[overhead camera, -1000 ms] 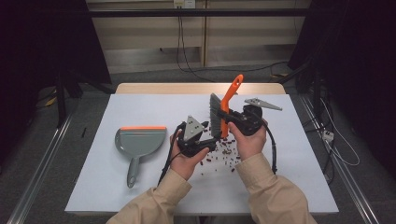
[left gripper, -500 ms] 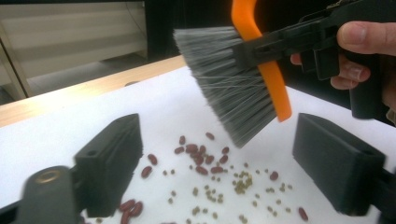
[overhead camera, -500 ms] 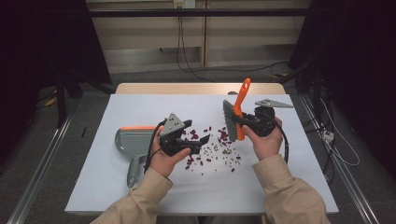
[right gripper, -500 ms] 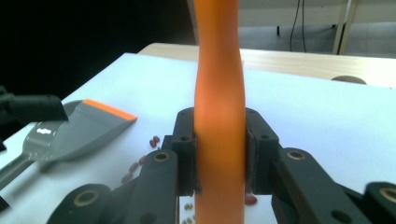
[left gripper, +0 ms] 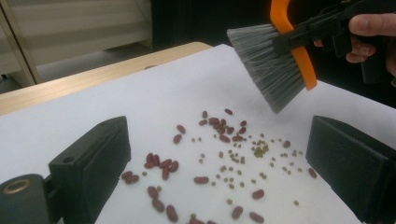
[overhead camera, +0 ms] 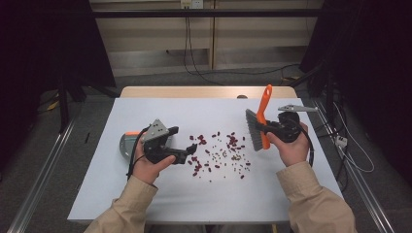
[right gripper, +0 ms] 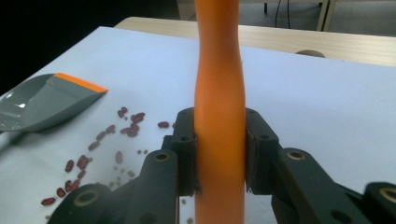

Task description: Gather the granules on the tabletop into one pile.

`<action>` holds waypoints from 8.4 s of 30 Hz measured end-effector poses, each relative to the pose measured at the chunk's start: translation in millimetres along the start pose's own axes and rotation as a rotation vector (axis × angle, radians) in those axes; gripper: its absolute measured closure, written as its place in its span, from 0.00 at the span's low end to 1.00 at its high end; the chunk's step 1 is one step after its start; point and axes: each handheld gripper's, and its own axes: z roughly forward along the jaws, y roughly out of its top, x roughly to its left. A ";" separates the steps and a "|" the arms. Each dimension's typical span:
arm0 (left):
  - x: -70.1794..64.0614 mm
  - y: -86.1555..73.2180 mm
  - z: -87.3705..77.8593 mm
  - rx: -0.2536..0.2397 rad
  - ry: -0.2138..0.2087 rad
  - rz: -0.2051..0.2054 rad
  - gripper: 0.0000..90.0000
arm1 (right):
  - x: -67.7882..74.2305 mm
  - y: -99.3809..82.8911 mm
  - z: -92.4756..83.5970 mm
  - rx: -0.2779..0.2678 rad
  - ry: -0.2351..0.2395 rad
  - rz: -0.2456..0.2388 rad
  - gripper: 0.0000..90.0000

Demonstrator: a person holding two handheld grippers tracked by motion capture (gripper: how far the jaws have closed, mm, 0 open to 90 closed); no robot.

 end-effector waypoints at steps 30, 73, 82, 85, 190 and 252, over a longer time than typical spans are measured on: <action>37.1 -35.0 -46.9 0.004 0.051 -0.057 0.06 | -28.9 -3.3 39.0 0.251 -0.175 -0.078 0.79; 57.7 -54.8 -68.9 0.010 0.102 -0.111 0.06 | -5.7 -7.5 97.5 0.186 -0.021 -0.523 0.79; 55.4 -54.7 -68.2 0.016 0.106 -0.098 0.06 | 15.7 -20.5 81.0 0.232 0.074 -0.609 0.79; 55.1 -54.6 -68.8 0.015 0.106 -0.096 0.06 | 20.8 -23.5 76.5 0.234 0.096 -0.624 0.79; 54.4 -62.3 -77.9 0.016 0.122 -0.124 0.06 | 73.8 -1.8 147.9 0.131 0.501 -0.814 0.79; 57.8 -66.7 -83.5 0.025 0.113 -0.121 0.06 | 96.3 -7.9 154.0 0.081 0.582 -0.841 0.79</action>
